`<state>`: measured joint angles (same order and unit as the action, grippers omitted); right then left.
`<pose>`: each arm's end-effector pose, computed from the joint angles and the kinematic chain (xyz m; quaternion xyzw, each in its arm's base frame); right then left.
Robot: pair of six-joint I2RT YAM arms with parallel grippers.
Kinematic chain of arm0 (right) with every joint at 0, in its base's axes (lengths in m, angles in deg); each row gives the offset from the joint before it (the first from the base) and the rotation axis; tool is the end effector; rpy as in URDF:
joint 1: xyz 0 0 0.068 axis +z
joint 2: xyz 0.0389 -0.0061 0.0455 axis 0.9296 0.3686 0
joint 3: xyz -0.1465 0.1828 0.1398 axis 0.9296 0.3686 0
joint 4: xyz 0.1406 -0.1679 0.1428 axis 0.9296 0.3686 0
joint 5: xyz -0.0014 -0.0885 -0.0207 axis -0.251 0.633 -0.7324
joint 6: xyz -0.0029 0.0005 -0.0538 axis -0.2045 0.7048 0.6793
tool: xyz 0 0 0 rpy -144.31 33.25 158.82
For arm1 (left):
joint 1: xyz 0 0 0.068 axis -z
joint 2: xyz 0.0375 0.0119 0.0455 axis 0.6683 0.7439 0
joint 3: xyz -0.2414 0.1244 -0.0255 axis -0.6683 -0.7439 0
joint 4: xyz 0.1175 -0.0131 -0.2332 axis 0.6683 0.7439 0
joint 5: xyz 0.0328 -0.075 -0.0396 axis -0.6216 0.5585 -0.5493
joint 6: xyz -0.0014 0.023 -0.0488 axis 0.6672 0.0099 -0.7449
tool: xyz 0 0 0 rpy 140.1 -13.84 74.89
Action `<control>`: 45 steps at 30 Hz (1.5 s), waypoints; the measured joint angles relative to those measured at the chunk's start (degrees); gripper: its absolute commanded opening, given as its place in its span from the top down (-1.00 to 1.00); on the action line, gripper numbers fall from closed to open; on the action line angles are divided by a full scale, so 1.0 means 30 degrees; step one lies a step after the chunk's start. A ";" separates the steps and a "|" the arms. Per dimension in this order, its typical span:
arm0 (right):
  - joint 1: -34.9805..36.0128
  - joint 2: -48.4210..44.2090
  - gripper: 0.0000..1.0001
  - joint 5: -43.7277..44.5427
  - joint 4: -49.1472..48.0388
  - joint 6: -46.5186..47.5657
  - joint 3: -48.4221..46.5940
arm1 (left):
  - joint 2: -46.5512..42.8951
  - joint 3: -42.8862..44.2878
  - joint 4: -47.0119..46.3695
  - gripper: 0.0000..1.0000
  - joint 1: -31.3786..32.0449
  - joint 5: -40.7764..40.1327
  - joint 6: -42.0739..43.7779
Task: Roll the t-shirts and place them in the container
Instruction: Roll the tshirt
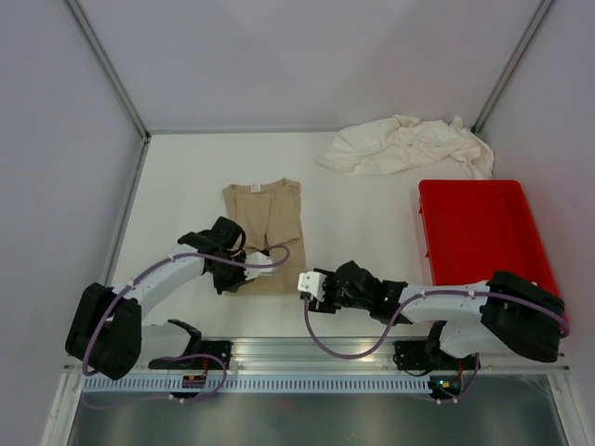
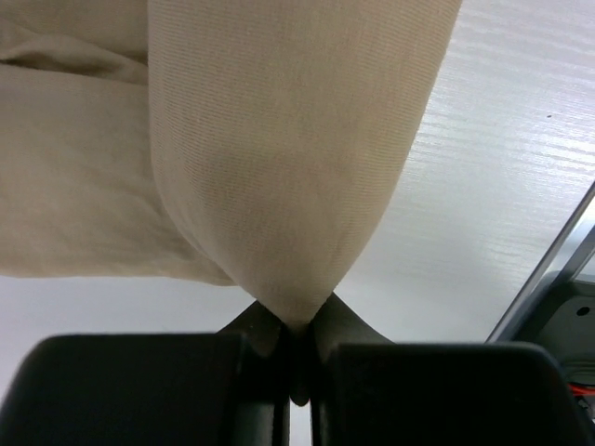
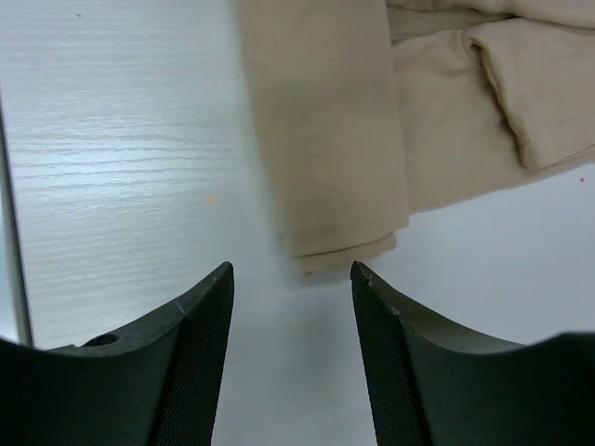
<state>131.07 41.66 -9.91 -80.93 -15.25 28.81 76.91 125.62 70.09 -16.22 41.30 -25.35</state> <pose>0.1078 0.2168 0.1599 -0.6119 0.6265 0.2068 0.4363 0.1734 -0.0933 0.1758 0.6231 0.7653 -0.0986 0.1279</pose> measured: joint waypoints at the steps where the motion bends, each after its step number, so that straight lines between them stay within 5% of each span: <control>1: 0.0080 0.0313 -0.20 0.0372 -0.0321 0.0466 -0.0015 | 0.0102 0.0000 0.0066 0.95 -0.0066 0.0160 0.0007; 16: 0.0408 0.4306 -0.15 0.2142 -0.3089 0.2885 -0.1239 | 0.0612 0.0000 0.0517 0.95 -0.0379 0.0903 0.0423; 19: 0.0408 0.4561 0.55 0.1836 -0.2951 0.2885 -0.1362 | 0.0627 0.0058 0.0772 0.94 -0.0568 0.0969 0.0576; 22: 0.0401 0.4510 0.84 0.1421 -0.2346 0.2382 -0.1617 | 0.0641 0.0342 0.1348 0.94 -0.0991 0.1413 0.0838; 25: 0.0299 0.4153 0.99 0.0576 -0.0896 0.1668 -0.2120 | 0.0663 0.0663 0.2033 0.92 -0.1370 0.1821 0.1231; 33: -0.0437 0.3206 0.99 -0.3694 0.2470 -0.2346 -0.3162 | 0.0743 0.0918 0.4728 0.81 -0.1639 0.3198 0.2834; 36: -0.1217 0.3155 0.99 -0.5938 0.2849 -0.4182 -0.3162 | 0.1020 0.0962 0.5727 0.65 -0.1894 0.3774 0.3548; 40: -0.2878 0.3672 0.99 -0.8342 0.2965 -0.6288 -0.3402 | 0.1953 0.1290 0.6419 -0.06 -0.2543 0.4109 0.4014; 45: -0.4313 0.5931 0.99 -0.9683 0.3767 -0.8357 -0.5173 | 0.2521 0.2557 0.6419 -0.27 -0.4036 0.4371 0.3978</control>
<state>118.13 59.45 -38.96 -69.63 -40.32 13.29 84.48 133.29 89.35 -28.33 54.42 -13.41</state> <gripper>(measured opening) 0.040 0.620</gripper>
